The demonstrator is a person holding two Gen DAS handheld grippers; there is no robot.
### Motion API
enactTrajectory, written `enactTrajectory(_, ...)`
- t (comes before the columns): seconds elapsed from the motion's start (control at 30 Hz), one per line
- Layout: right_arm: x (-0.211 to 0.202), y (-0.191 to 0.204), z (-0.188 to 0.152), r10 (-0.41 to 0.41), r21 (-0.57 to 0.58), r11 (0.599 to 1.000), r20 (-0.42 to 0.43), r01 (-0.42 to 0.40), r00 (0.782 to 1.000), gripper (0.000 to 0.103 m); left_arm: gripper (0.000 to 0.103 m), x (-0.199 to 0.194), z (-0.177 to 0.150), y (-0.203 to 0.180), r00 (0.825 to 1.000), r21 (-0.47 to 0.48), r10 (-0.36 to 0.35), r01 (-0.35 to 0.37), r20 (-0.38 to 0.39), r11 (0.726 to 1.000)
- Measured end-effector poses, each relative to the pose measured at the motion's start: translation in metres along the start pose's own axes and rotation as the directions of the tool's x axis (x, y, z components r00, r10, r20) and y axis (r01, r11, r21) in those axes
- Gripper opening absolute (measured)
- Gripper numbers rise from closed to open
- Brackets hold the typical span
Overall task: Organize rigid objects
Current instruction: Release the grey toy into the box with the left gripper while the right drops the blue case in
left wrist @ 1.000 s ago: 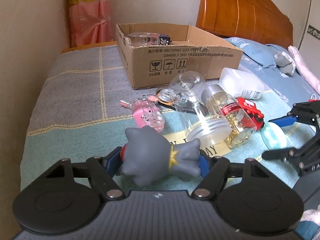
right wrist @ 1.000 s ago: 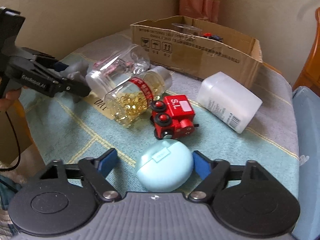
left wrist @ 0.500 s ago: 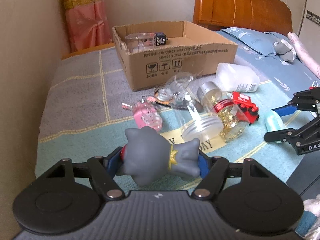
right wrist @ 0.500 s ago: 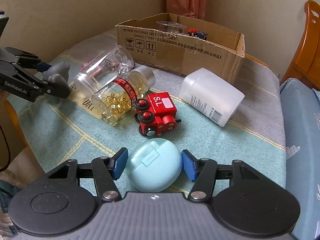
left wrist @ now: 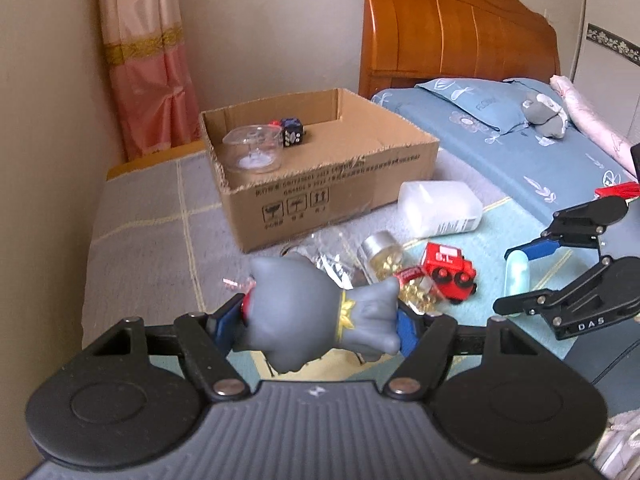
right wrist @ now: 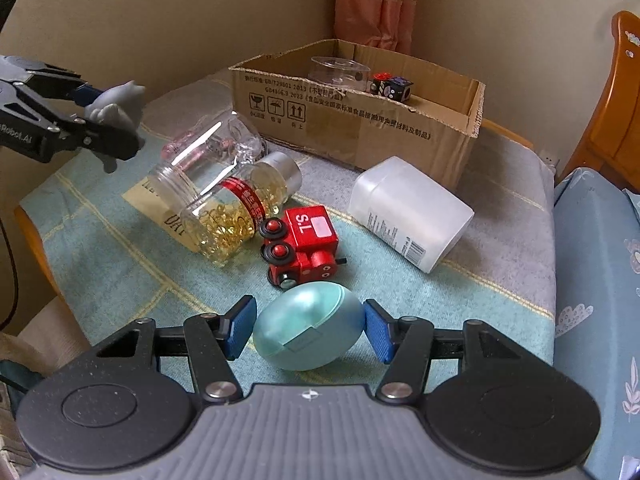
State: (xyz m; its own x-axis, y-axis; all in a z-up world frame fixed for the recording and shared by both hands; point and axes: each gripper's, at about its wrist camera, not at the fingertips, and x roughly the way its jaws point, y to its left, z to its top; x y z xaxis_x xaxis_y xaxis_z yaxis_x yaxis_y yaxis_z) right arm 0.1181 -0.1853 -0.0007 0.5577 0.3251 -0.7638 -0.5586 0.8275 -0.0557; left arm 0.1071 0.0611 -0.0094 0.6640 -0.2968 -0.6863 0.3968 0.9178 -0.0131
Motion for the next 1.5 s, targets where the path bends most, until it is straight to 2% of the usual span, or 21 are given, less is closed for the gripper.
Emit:
enactTrajectory(0.27,-0.010,-0.007,0.018,-0.010,-0.029,1.000,0.034,0.011,0.999,0.063,0.072,0.009,0.037,-0.003,1.000,0.054,0.008,-0.010,0.025,0.998)
enactTrajectory(0.57,-0.018,-0.030,0.070,-0.043,-0.066,0.997,0.120,0.051,0.992,0.063,0.072,0.047,0.102,0.006,0.999,0.083,0.022,-0.025,0.036,0.996)
enactTrajectory(0.8,-0.015,-0.048,0.108,-0.061,-0.058,0.996,0.158,0.071,0.986,0.063,0.074,0.082,0.133,0.017,0.996,0.081,0.085,-0.088,0.034,0.993)
enactTrajectory(0.87,-0.014,-0.051,0.116,-0.066,-0.060,0.995,0.166,0.077,0.984,0.063,0.086,0.088,0.136,0.021,0.995,0.060,0.096,-0.098,0.036,0.993)
enactTrajectory(0.9,-0.014,-0.053,0.121,-0.068,-0.062,0.995,0.171,0.080,0.983,0.063,0.099,0.090,0.137,0.023,0.995,0.041,0.096,-0.098,0.035,0.994)
enactTrajectory(0.93,-0.013,-0.054,0.124,-0.071,-0.063,0.995,0.176,0.083,0.982,0.063,0.101,0.090,0.135,0.024,0.994,0.025,0.096,-0.097,0.043,0.995)
enactTrajectory(1.07,-0.008,-0.058,0.137,-0.079,-0.053,0.995,0.184,0.090,0.980,0.063,0.101,0.085,0.125,0.026,0.998,-0.008,0.063,-0.062,0.030,0.998)
enactTrajectory(1.27,0.009,-0.065,0.153,-0.084,-0.048,0.994,0.164,0.093,0.983,0.063,0.102,0.071,0.101,0.026,0.997,-0.035,0.069,-0.068,0.023,0.997)
enactTrajectory(1.5,0.032,-0.079,0.172,-0.103,0.015,0.995,0.121,0.102,0.987,0.063,0.102,0.052,0.074,0.030,0.993,-0.088,0.116,-0.113,0.022,0.990)
